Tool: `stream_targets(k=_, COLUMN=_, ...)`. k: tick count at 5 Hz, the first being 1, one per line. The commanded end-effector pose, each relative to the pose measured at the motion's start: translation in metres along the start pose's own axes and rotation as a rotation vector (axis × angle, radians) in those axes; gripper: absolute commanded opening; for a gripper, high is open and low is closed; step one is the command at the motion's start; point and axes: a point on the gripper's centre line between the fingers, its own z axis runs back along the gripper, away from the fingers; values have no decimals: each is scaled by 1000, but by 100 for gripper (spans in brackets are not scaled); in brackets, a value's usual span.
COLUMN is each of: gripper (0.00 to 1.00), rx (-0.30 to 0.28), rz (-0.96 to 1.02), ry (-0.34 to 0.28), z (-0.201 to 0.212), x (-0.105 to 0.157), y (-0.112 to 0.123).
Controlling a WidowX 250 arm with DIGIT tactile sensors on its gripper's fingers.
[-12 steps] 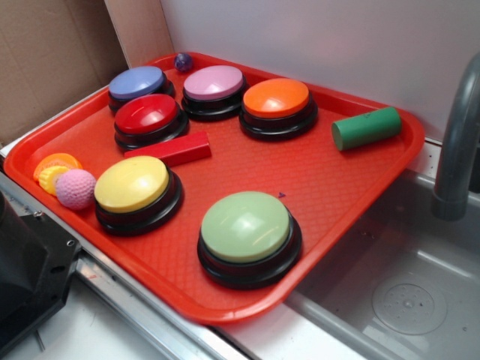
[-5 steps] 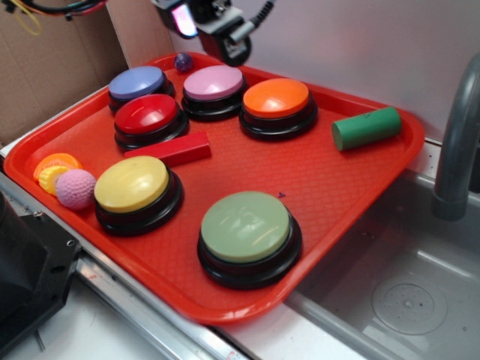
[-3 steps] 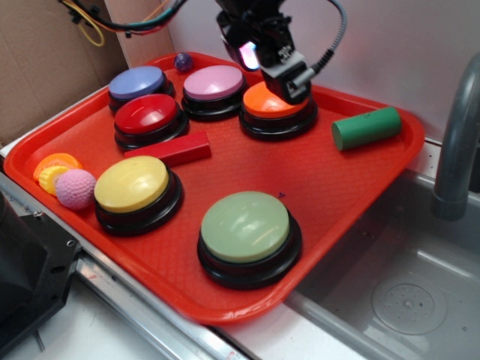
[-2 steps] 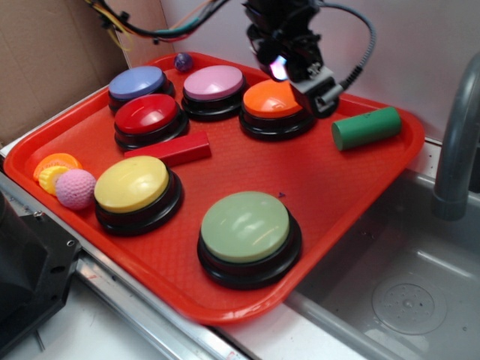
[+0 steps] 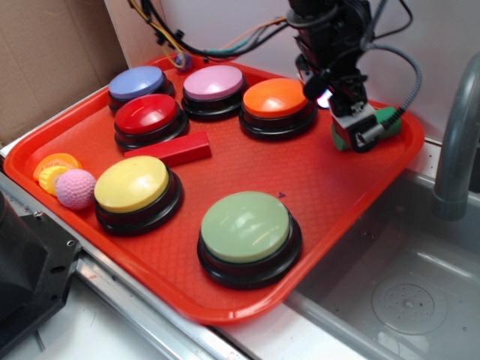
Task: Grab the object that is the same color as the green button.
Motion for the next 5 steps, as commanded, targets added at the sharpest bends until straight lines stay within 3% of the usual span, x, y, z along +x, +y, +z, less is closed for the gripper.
stream_targets(k=1, gripper=100, rx=21, rz=2, ry=-36, z=-5, x=25, y=7)
stream_targets(k=2, gripper=100, rx=13, rz=18, ry=-21, z=-12, x=26, y=13)
stream_targets(k=3, gripper=5, rx=28, rz=37, ry=-5, z=-19, x=23, y=14)
stream_targets(k=5, gripper=0, rx=5, rz=43, ry=37, z=-15, x=14, y=12)
